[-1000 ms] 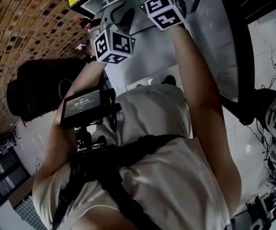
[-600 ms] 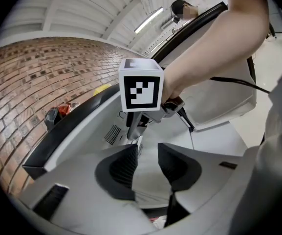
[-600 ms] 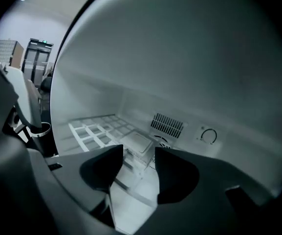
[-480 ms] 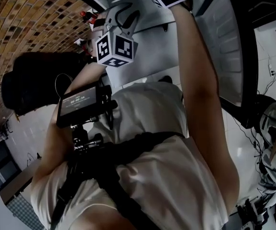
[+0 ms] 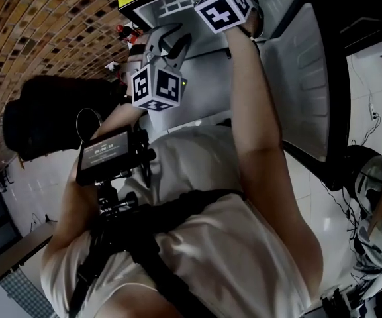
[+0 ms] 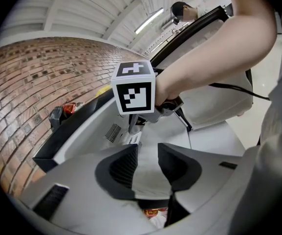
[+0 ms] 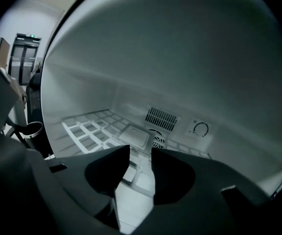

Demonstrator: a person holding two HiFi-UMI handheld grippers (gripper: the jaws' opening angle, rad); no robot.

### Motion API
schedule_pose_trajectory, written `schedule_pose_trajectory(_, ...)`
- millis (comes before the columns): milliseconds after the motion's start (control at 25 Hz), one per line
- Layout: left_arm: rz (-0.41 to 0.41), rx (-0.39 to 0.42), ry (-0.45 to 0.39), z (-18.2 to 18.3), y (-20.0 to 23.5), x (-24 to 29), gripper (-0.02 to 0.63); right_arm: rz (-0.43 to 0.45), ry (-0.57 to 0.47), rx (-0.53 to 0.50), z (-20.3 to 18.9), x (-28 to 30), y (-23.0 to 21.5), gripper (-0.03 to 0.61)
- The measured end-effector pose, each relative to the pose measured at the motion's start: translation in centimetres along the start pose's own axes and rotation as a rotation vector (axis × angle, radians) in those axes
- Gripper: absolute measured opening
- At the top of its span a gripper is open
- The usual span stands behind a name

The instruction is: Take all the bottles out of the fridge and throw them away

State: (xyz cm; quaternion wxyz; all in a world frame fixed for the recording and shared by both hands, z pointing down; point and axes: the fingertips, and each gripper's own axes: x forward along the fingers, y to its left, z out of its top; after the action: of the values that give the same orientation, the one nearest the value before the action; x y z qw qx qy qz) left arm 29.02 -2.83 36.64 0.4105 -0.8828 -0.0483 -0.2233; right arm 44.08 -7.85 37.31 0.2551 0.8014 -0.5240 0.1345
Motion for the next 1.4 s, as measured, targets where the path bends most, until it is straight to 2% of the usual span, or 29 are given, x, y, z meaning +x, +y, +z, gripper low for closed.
schedule_pose_trajectory(40,-0.004,0.009,0.003,-0.4,-0.1,0.0,0.141,-0.015,0.000,0.009,0.1,0.0,-0.3,0.132)
schedule_pose_trajectory(120,-0.007,0.018,0.010,-1.0,-0.2,-0.2,0.141,-0.002,-0.011,0.108,-0.4,-0.1,-0.7,0.132)
schedule_pose_trajectory(160,-0.007,0.017,0.015,-1.3,-0.3,-0.4,0.141,0.004,-0.024,0.162,-0.7,-0.4,-0.4,0.172)
schedule_pose_trajectory(240,-0.009,0.012,0.024,-1.8,-0.4,-0.8,0.141,-0.021,-0.085,0.206,-0.7,-1.1,0.8,0.172)
schedule_pose_trajectory(320,-0.017,0.011,0.028,-2.2,-0.9,-0.9,0.141,-0.080,-0.152,0.176,0.1,-1.6,2.2,0.172)
schedule_pose_trajectory(440,-0.026,0.013,0.026,-2.7,-1.4,-1.0,0.141,-0.128,-0.172,0.131,1.0,-0.8,3.1,0.180)
schedule_pose_trajectory(480,-0.026,0.015,0.026,-2.8,-1.5,-1.1,0.141,-0.139,-0.167,0.126,1.1,-0.4,3.1,0.199)
schedule_pose_trajectory(600,-0.033,0.015,0.020,-3.0,-1.8,-1.3,0.141,-0.159,-0.131,0.119,1.0,0.8,2.9,0.201)
schedule_pose_trajectory(720,-0.040,0.004,0.013,-3.6,-0.9,-2.1,0.141,-0.153,-0.049,0.130,1.5,1.7,2.8,0.196)
schedule_pose_trajectory(760,-0.040,0.000,0.012,-4.0,-0.4,-2.5,0.141,-0.147,-0.027,0.129,1.8,1.8,2.9,0.160)
schedule_pose_trajectory(800,-0.039,-0.004,0.012,-4.3,-0.1,-2.7,0.141,-0.145,-0.012,0.121,2.0,1.8,2.9,0.159)
schedule_pose_trajectory(840,-0.038,-0.008,0.012,-4.6,0.1,-2.9,0.141,-0.152,-0.002,0.106,1.9,1.7,2.8,0.067)
schedule_pose_trajectory(880,-0.038,-0.010,0.012,-4.8,0.0,-3.0,0.140,-0.163,0.003,0.087,1.5,1.6,2.6,0.002)
schedule_pose_trajectory(1120,-0.049,-0.014,-0.012,-5.0,-0.5,-3.1,0.140,-0.143,-0.016,0.006,1.3,0.6,2.9,0.000)
schedule_pose_trajectory(1200,-0.050,-0.009,-0.024,-4.7,-0.7,-2.8,0.141,-0.185,-0.056,-0.030,1.3,-0.7,2.3,0.000)
schedule_pose_trajectory(1280,-0.049,-0.001,-0.032,-4.4,-1.3,-2.3,0.140,-0.288,-0.114,-0.088,1.0,-2.2,0.2,0.009)
schedule_pose_trajectory(1360,-0.057,0.003,-0.037,-3.6,-1.9,-1.8,0.140,-0.372,-0.129,-0.161,0.4,-2.9,-2.7,0.015)
schedule_pose_trajectory(1400,-0.062,0.004,-0.038,-3.1,-2.0,-1.7,0.140,-0.379,-0.123,-0.193,0.1,-2.9,-4.0,0.015)
